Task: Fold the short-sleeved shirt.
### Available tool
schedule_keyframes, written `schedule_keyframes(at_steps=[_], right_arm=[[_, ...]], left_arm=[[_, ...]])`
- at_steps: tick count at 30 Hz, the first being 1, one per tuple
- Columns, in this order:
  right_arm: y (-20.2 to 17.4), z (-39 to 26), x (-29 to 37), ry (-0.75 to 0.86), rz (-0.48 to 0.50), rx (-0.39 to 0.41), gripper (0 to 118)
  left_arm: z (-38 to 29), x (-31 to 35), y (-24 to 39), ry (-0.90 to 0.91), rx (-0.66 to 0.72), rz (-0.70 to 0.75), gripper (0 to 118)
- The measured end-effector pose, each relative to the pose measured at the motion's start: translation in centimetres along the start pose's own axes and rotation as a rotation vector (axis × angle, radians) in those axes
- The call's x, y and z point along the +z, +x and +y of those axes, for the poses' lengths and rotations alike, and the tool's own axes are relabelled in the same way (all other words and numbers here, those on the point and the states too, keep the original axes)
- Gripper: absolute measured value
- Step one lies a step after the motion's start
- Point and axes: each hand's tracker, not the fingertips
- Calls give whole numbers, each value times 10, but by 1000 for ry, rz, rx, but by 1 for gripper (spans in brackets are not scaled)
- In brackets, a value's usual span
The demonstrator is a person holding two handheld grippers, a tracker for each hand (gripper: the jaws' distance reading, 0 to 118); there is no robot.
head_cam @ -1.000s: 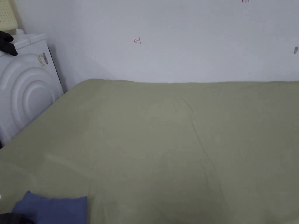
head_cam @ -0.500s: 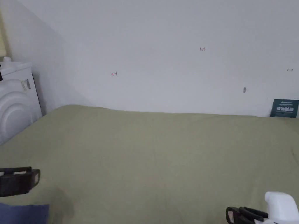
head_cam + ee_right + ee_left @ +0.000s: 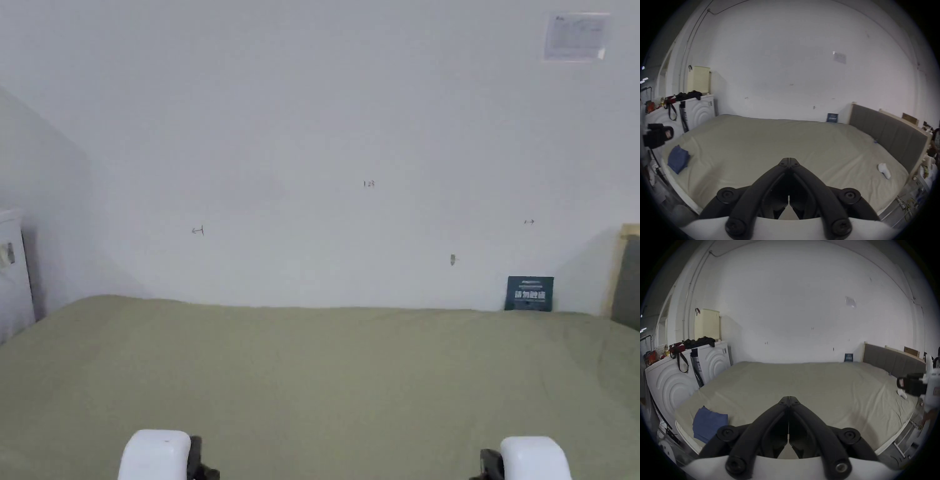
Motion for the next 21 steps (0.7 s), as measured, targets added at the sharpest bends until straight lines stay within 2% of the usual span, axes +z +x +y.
schedule_keyframes(at_steps=[4, 8, 21], right_arm=[[1, -23, 16, 36, -63, -8, 1], [2, -18, 22, 53, -63, -38, 1], [-13, 6, 31, 88, -51, -1, 1]], left_arm=[[1, 21, 6, 37, -4, -11, 0], [11, 27, 11, 55, -39, 11, 0], [15, 24, 1, 50, 35, 24, 0]])
